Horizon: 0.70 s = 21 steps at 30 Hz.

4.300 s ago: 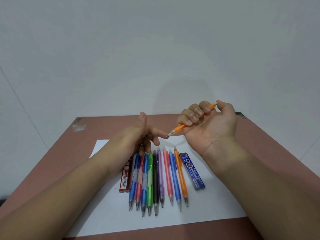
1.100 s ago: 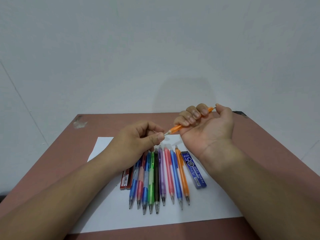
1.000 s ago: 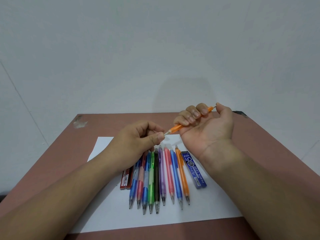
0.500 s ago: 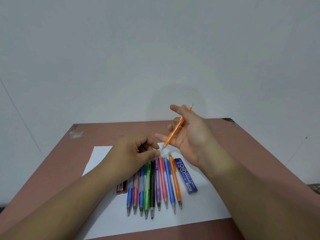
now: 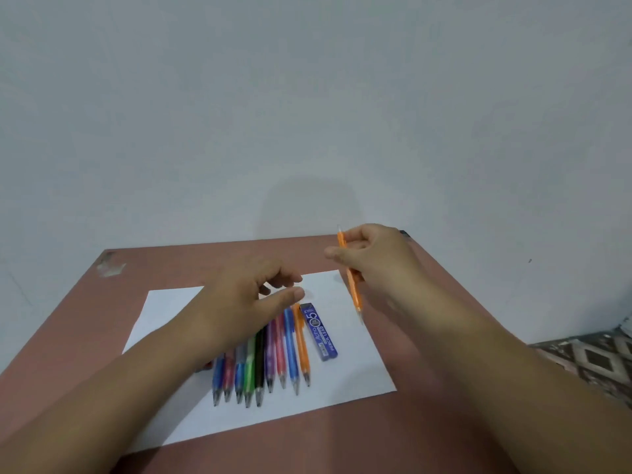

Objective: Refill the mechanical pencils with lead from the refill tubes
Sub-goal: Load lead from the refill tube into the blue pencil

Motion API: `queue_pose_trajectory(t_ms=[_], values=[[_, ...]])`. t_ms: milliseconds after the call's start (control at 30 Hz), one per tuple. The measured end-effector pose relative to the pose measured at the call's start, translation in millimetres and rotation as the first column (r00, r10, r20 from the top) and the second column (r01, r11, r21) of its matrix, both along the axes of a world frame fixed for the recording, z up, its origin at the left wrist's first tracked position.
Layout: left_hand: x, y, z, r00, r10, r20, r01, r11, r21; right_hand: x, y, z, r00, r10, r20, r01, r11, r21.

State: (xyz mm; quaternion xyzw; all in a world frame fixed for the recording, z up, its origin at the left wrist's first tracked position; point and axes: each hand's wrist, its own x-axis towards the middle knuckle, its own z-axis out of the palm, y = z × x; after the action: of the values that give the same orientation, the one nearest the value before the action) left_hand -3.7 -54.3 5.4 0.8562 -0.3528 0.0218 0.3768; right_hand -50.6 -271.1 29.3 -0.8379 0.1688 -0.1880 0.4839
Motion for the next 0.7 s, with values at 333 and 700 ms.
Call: queue_pose_trajectory(t_ms=[333, 700], values=[[-32, -79, 13, 0.957, -0.241, 0.163, 0.178, 0.929, 0.325, -41, -76, -1, 0.99, -0.078, -0.114, 0.042, 0.956, -0.291], [-48, -150, -15, 0.928, -0.287, 0.239, 0.174, 0.899, 0.403, -79, -121, -35, 0.982, -0.174, -0.077, 0.123, 0.891, -0.437]])
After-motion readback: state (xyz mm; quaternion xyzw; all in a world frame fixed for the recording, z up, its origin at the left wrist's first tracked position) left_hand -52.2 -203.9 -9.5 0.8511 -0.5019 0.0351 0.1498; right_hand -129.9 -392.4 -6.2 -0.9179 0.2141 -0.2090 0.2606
